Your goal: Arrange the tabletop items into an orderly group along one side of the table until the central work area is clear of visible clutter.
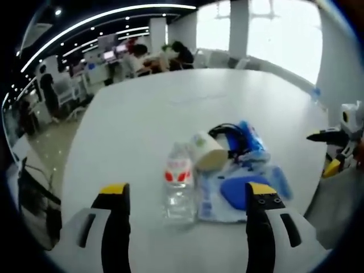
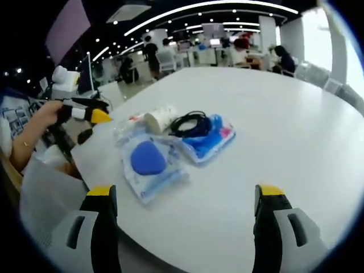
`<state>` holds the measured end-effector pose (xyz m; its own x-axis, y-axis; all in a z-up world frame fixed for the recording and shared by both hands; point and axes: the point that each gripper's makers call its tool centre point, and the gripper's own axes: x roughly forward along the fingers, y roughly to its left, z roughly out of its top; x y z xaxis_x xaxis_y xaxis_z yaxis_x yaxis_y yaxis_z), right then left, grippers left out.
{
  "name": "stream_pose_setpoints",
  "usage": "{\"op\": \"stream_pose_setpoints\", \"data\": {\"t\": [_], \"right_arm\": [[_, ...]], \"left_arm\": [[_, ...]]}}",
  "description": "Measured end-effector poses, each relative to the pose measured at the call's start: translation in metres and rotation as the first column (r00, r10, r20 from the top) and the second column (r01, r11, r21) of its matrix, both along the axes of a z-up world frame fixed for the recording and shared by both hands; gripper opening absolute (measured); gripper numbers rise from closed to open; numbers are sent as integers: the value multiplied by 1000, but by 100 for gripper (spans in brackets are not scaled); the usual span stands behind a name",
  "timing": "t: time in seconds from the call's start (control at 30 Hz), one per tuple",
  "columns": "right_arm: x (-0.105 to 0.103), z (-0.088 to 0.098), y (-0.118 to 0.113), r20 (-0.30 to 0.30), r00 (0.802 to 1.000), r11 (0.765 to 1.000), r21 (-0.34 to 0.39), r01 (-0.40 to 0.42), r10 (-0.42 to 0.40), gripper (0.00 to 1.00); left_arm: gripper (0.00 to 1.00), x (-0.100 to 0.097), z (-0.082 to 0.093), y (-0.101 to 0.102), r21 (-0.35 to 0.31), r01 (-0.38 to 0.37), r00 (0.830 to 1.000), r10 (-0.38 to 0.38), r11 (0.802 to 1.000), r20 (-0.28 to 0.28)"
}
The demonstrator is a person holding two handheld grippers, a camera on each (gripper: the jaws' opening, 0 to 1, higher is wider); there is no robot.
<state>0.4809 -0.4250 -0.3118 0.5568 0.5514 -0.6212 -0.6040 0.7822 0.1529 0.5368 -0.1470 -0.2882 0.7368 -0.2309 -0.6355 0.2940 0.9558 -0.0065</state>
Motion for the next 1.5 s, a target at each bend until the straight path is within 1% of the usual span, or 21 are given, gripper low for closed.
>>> {"op": "stream_pose_setpoints", "data": {"t": [0.1, 0.3, 0.63, 0.73, 0.77, 0.83, 0.93, 1.03, 1.1, 1.17, 1.2, 1.27, 1.37, 1.5], "right_arm": [[-1, -3, -1, -7, 1000, 1000, -14, -2, 1, 99], [-2, -7, -2, -22, 1000, 1000, -27, -2, 2, 99], [-1, -9, -6, -30, 999, 999, -32, 15, -16, 99], [-1, -10, -6, -34, 999, 999, -36, 15, -16, 99], [-1, -11, -7, -35, 999, 999, -38, 15, -17, 99], [-1, -11, -7, -37, 999, 999, -40, 17, -19, 99], [-1, -11, -8, -37, 999, 999, -42, 21, -22, 99], [-1, -12, -9, -39, 999, 999, -43, 24, -26, 99], [-1, -13, -10, -41, 999, 999, -48, 24, -26, 99], [-1, -13, -9, -42, 999, 999, -48, 24, -26, 99], [-1, -14, -10, -44, 999, 999, -49, 24, -26, 99], [-2, -14, -10, -47, 999, 998, -53, 23, -26, 99], [-1, -14, -11, -43, 999, 998, -55, 25, -28, 99], [-2, -15, -11, -47, 999, 998, -57, 23, -26, 99]], "left_arm": [[81, 9, -2, 3, 6, 4, 1000, -3, 1000, -11], [80, 23, -12, 7, 32, 6, 999, -4, 999, -41], [77, 37, -29, 2, 35, 40, 995, -37, 999, -89], [76, 39, -38, 1, 23, 44, 991, -41, 999, -131], [75, 42, -39, 0, 22, 50, 991, -47, 999, -128], [74, 45, -43, -1, 34, 61, 989, -56, 998, -136], [74, 48, -53, -1, 51, 75, 983, -65, 996, -169], [72, 51, -58, -1, 53, 78, 981, -67, 996, -181], [68, 54, -60, 0, 52, 73, 981, -63, 996, -185], [64, 55, -64, 1, 64, 81, 976, -66, 995, -208], [62, 54, -67, 2, 85, 91, 971, -70, 992, -227], [61, 56, -70, 2, 96, 96, 971, -72, 991, -228], [59, 59, -73, 2, 91, 100, 970, -76, 991, -232], [52, 61, -78, 2, 110, 116, 957, -81, 987, -277]]}}
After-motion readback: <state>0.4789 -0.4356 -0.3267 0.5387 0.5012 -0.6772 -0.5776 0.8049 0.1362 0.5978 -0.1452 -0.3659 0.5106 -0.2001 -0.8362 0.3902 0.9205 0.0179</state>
